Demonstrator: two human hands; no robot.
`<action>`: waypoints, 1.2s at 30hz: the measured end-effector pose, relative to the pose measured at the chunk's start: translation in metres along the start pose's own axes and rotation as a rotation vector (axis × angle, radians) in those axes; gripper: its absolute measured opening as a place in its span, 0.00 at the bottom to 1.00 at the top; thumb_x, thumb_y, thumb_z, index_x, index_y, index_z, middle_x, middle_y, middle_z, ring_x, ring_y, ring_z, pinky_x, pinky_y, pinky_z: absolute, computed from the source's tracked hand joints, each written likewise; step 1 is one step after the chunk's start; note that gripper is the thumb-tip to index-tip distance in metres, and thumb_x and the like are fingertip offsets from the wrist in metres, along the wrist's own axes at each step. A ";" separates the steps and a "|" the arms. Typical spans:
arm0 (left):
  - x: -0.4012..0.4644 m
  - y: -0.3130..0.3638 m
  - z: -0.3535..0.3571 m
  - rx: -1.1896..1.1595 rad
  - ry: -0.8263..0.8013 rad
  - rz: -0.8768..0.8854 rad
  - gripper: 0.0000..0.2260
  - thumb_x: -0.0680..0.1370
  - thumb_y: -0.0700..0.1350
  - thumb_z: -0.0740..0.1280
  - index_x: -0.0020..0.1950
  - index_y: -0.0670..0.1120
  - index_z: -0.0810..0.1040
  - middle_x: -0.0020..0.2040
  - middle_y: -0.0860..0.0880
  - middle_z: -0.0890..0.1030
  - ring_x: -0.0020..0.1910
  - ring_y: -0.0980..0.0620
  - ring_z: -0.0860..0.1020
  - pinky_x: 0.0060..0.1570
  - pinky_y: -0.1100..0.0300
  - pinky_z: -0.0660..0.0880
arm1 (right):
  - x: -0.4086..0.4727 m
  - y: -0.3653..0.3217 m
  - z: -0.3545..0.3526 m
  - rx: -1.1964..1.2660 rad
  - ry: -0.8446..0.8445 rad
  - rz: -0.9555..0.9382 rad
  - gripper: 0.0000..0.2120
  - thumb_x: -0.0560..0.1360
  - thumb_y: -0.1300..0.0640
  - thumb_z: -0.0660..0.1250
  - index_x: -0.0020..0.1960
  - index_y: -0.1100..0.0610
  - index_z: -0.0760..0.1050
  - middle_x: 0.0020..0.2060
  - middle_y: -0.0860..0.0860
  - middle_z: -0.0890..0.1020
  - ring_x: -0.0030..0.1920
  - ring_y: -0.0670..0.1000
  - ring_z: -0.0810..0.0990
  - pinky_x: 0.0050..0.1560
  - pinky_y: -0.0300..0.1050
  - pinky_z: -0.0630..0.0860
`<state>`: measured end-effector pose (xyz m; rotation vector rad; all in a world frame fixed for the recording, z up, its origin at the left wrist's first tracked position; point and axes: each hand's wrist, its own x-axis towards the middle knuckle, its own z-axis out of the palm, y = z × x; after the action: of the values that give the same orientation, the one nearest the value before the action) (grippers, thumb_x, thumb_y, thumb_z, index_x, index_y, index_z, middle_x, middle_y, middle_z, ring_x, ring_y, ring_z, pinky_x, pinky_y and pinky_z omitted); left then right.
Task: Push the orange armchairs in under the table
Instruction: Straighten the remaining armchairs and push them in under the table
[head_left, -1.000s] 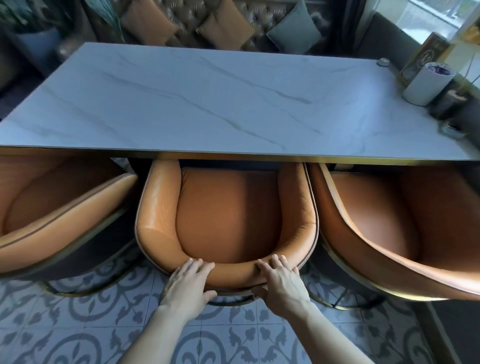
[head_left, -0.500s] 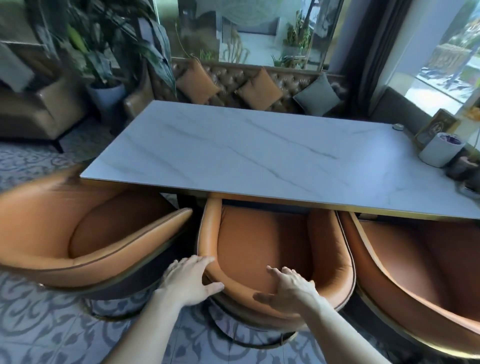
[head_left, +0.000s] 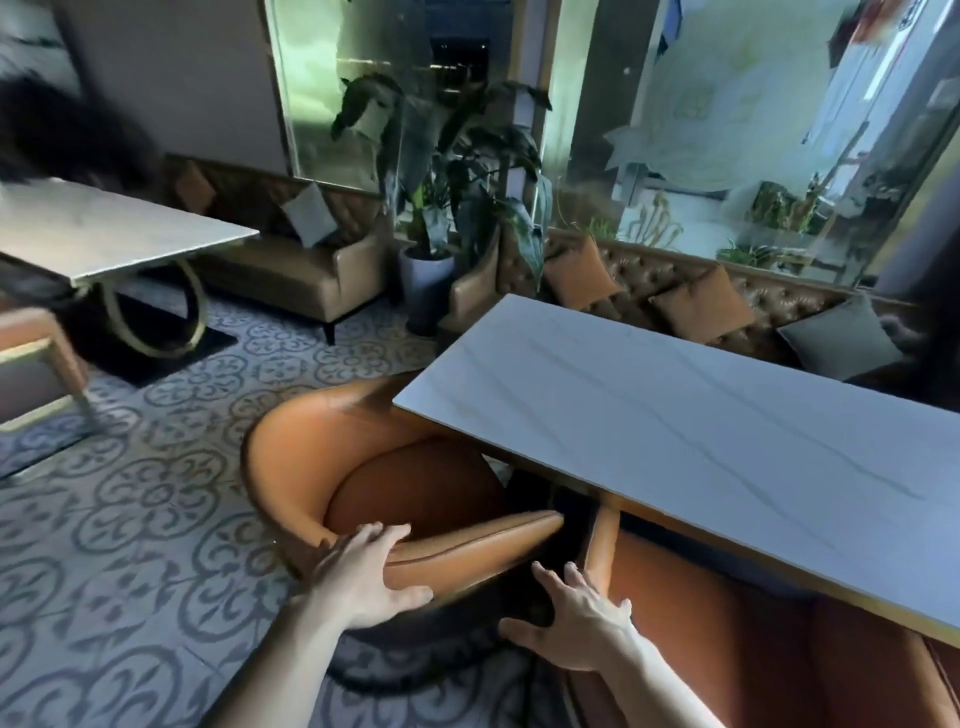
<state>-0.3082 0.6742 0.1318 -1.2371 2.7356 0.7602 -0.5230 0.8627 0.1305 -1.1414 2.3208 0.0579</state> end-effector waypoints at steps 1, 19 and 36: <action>0.000 -0.014 -0.007 -0.023 0.024 -0.025 0.43 0.66 0.73 0.66 0.77 0.62 0.56 0.79 0.51 0.57 0.76 0.50 0.57 0.71 0.50 0.61 | 0.009 -0.017 -0.001 -0.009 0.014 -0.035 0.61 0.54 0.12 0.49 0.81 0.39 0.45 0.83 0.51 0.48 0.82 0.54 0.45 0.74 0.73 0.52; 0.108 -0.242 -0.116 0.031 0.160 -0.324 0.42 0.70 0.71 0.64 0.77 0.65 0.47 0.80 0.54 0.49 0.77 0.49 0.51 0.74 0.44 0.52 | 0.249 -0.274 -0.026 -0.027 0.033 -0.341 0.57 0.59 0.13 0.49 0.81 0.39 0.42 0.83 0.53 0.45 0.81 0.55 0.44 0.74 0.73 0.54; 0.303 -0.335 -0.205 0.076 -0.026 -0.231 0.38 0.74 0.60 0.70 0.77 0.65 0.50 0.79 0.55 0.50 0.76 0.48 0.54 0.73 0.43 0.56 | 0.411 -0.360 -0.060 0.127 -0.025 -0.217 0.51 0.69 0.20 0.58 0.82 0.40 0.43 0.83 0.54 0.47 0.81 0.55 0.47 0.76 0.69 0.56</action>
<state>-0.2421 0.1835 0.1018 -1.4798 2.5155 0.6382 -0.4837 0.3211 0.0499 -1.3107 2.1327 -0.1517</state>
